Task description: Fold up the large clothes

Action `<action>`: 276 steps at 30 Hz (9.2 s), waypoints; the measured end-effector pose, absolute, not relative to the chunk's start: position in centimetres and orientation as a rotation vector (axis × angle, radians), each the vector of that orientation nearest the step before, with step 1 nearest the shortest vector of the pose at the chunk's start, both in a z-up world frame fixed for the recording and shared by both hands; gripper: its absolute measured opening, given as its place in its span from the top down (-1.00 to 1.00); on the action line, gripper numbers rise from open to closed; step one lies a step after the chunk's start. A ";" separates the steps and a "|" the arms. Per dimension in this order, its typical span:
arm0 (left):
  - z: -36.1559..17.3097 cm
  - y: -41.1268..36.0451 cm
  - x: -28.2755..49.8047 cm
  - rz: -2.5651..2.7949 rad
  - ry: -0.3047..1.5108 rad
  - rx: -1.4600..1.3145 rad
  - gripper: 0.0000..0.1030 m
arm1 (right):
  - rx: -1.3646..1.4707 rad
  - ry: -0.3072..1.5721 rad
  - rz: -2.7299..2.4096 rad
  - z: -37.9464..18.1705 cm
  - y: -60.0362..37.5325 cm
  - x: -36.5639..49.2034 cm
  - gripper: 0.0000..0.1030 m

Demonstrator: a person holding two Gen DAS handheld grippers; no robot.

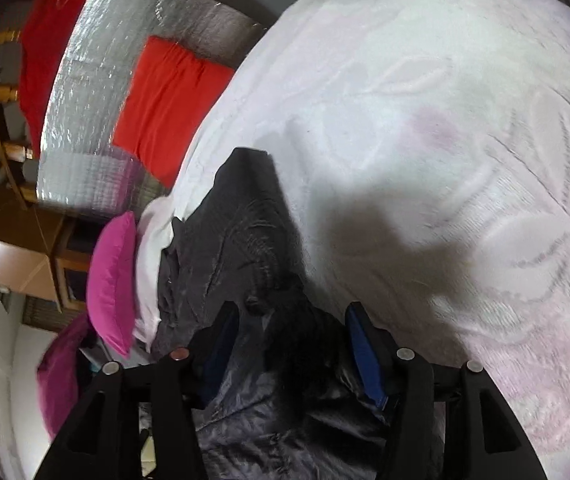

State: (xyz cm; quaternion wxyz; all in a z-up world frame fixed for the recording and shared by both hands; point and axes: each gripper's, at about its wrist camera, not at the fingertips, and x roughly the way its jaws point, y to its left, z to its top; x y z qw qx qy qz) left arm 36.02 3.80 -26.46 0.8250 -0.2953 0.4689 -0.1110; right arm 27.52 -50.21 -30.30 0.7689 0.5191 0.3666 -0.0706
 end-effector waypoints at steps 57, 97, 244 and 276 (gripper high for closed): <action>-26.8 -0.2 39.2 -0.102 0.967 -0.134 -0.43 | 0.993 0.791 -0.254 -29.0 -47.4 28.0 -0.26; -26.8 21.1 39.1 0.194 0.813 -0.582 -0.60 | 0.490 0.832 -0.003 -25.2 -28.1 33.2 0.02; -26.4 2.1 39.4 -0.032 1.062 -0.127 -0.42 | 0.677 0.741 -0.043 -23.1 -34.5 30.8 -0.43; -26.7 1.9 39.8 -0.037 1.069 -0.097 -0.46 | 0.813 0.697 -0.131 -25.4 -39.4 33.4 -0.56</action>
